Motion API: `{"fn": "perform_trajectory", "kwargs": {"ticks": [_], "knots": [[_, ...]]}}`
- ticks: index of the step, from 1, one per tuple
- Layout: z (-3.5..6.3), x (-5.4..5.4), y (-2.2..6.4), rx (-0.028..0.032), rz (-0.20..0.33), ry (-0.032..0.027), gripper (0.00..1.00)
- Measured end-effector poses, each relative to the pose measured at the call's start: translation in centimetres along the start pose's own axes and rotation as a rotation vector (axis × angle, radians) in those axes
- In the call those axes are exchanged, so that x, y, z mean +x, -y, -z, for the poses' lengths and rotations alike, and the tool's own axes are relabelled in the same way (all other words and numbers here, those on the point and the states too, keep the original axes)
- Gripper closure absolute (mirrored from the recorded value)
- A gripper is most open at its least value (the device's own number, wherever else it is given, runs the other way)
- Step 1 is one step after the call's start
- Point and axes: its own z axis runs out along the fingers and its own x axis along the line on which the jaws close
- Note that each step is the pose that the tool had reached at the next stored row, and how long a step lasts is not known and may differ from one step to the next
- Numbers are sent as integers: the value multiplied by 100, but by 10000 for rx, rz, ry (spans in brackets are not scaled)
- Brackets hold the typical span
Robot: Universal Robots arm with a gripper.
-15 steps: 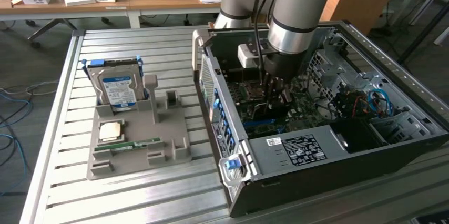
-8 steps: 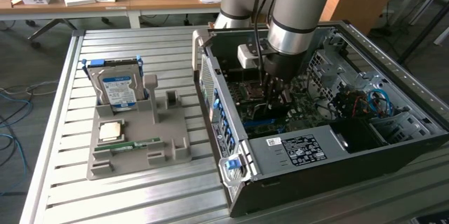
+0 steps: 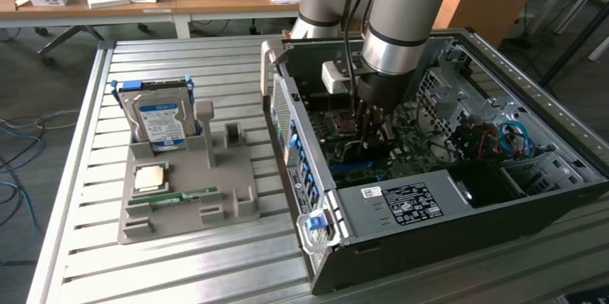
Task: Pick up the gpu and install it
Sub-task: 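Insert the gpu into the slot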
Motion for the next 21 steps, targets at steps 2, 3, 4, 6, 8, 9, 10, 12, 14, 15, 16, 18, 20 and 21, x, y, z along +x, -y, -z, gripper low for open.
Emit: {"fn": "perform_trajectory", "kwargs": {"ticks": [2, 3, 4, 6, 8, 9, 10, 12, 14, 15, 16, 18, 20, 21], "knots": [[0, 0, 0, 0, -1, -1, 74], [0, 0, 0, 0, 0, -1, 74], [0, 0, 0, 0, -1, -1, 74], [-1, -1, 0, 0, 0, 3, 74], [-1, -2, 0, 0, -1, 13, 74], [-1, -3, 0, 1, 0, 19, 74], [-1, -4, 0, 3, 4, 26, 74], [-2, -4, 0, 4, 14, 31, 74], [-3, -3, 0, 4, 16, 29, 74], [-9, -3, -1, 4, 16, 30, 74], [-17, -3, -1, 3, 16, 30, 74], [-20, -3, -1, 3, 16, 29, 74], [-23, -3, -1, 3, 16, 30, 74], [-29, -4, -1, 5, 15, 33, 74]]}}
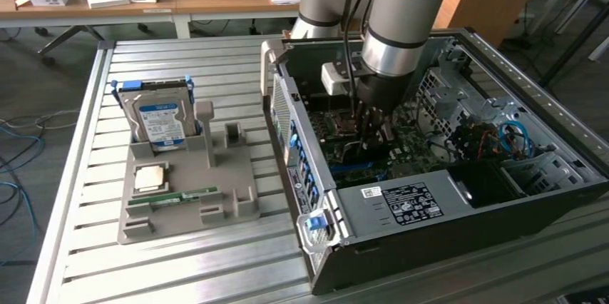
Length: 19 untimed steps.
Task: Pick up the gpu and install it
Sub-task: 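Insert the gpu into the slot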
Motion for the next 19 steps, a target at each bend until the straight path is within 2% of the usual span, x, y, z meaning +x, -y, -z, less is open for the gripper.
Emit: {"fn": "perform_trajectory", "kwargs": {"ticks": [19], "knots": [[0, 1, -11, 19, 32, -1, 74]]}}
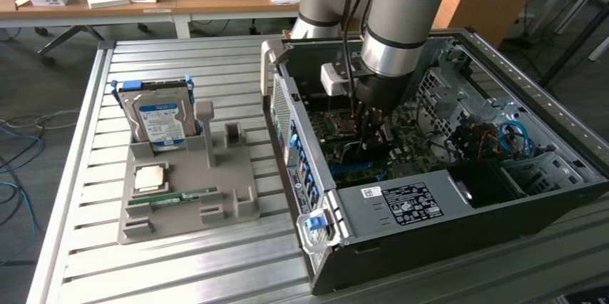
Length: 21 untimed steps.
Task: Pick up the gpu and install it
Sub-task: 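Insert the gpu into the slot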
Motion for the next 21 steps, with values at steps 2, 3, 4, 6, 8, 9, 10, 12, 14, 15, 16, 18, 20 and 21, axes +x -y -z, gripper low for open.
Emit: {"fn": "perform_trajectory", "kwargs": {"ticks": [2, 3, 4, 6, 8, 9, 10, 12, 14, 15, 16, 18, 20, 21], "knots": [[0, 0, 0, 0, 15, 0, 74], [0, 0, 0, 0, 44, 1, 74], [0, 0, 0, 1, 84, 2, 74], [0, 0, 0, 2, 154, 4, 74], [0, 0, 0, 2, 160, 4, 74], [0, 0, 0, 2, 160, 4, 74], [0, 0, 0, 2, 161, 4, 74], [0, 0, 0, 2, 175, 4, 74], [0, 0, 0, 2, 188, 6, 74], [0, 0, 0, 2, 189, 5, 74], [0, 0, 0, 3, 189, 6, 74], [0, 0, 0, 2, 188, 5, 74], [0, 0, 0, 2, 189, 5, 74], [0, 0, 0, 3, 189, 5, 74]]}}
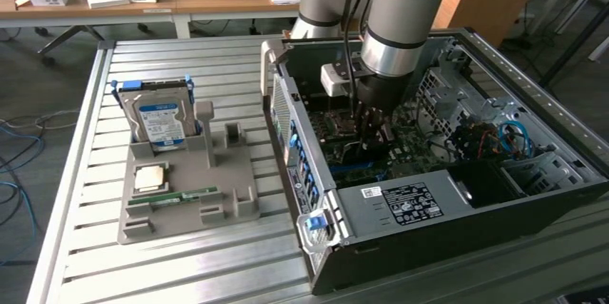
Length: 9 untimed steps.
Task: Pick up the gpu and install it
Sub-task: 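Insert the gpu into the slot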
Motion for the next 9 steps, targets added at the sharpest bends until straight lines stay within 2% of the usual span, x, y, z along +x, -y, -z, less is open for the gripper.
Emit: {"fn": "perform_trajectory", "kwargs": {"ticks": [9], "knots": [[0, 0, 0, 0, 0, 0, 74]]}}
